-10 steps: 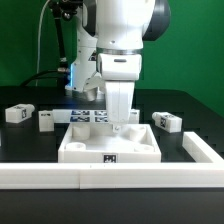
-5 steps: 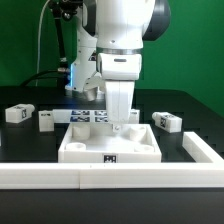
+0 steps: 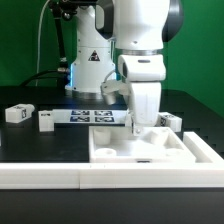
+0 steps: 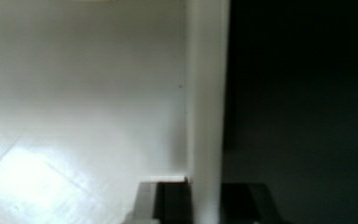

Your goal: Assemble one leg

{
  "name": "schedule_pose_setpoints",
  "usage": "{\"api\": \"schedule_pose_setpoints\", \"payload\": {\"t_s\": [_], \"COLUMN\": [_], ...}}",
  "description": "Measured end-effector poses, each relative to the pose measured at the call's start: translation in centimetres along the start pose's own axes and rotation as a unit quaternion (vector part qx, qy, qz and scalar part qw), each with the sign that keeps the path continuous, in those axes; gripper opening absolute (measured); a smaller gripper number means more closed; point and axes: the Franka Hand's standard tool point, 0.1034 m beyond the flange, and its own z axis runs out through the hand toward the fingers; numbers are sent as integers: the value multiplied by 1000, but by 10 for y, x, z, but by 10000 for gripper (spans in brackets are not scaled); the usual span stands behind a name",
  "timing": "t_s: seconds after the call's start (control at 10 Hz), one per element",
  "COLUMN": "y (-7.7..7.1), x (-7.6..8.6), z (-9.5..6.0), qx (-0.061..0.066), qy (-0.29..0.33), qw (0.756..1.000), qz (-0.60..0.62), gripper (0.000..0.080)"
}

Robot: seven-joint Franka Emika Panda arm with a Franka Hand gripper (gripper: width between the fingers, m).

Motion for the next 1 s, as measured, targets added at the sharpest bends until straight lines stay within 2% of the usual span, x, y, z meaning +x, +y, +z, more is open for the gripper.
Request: {"api": "schedule_pose_setpoints", "payload": {"t_s": [0.3,0.6,0.7,0.8,0.9,1.0], "y": [12,12,12,12,12,12], "x": [13,12,11,11,11,11], "z": [0,0,0,1,1,1], "qx": [-6,-5,-5,-5,-5,-5], "qy": [3,3,3,3,3,3], "qw": [1000,1000,1000,1000,1000,1000], "qz": [5,6,6,6,6,7], "gripper": [58,71,246,246,429,560]}}
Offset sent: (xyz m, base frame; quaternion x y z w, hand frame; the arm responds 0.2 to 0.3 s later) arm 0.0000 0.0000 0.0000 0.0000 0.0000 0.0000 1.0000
